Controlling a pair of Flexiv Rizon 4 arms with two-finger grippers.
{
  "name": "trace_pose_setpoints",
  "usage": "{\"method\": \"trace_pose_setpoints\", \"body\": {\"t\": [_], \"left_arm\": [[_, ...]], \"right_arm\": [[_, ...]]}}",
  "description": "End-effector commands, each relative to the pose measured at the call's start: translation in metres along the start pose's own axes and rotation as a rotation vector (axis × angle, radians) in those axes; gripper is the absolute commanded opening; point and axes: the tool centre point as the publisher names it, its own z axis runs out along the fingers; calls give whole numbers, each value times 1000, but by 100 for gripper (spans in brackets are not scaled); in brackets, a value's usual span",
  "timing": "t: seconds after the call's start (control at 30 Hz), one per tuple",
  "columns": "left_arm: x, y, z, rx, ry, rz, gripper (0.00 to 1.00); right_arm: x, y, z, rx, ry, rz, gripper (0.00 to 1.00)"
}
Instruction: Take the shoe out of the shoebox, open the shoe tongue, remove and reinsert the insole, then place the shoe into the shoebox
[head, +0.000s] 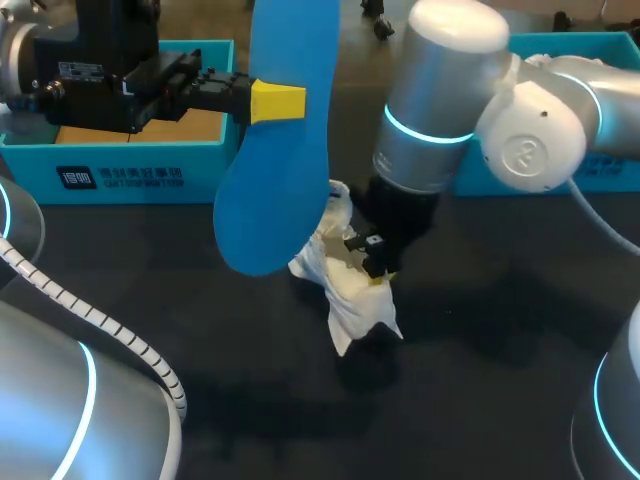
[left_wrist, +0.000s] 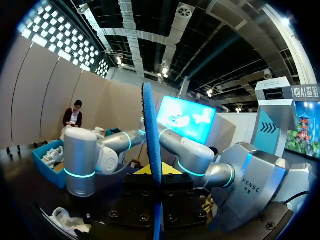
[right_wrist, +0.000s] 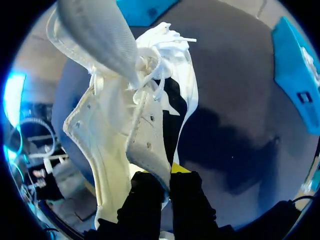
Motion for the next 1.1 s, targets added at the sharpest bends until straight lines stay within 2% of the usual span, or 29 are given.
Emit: {"method": "trace_pose_setpoints", "body": {"t": [0.03,0.3,0.47,0.6,0.83,1.1], "left_arm": [[-1,-1,1,-5,2,0,0],[-1,-1,1,-5,2,0,0],[-1,-1,1,-5,2,0,0],[-1,-1,1,-5,2,0,0],[-1,-1,1,-5,2,0,0],[-1,-1,1,-5,2,0,0]], "right_arm": [[-5,-6,1,-19,15,34,0],[-2,-2,33,-21,99,70,0],[0,1,48,-18,71,45,0],[-2,-1,61,-36,103,75,0],[0,-9,63,-97,86,124,0],[0,-11,63,-128,73,157,0]]}}
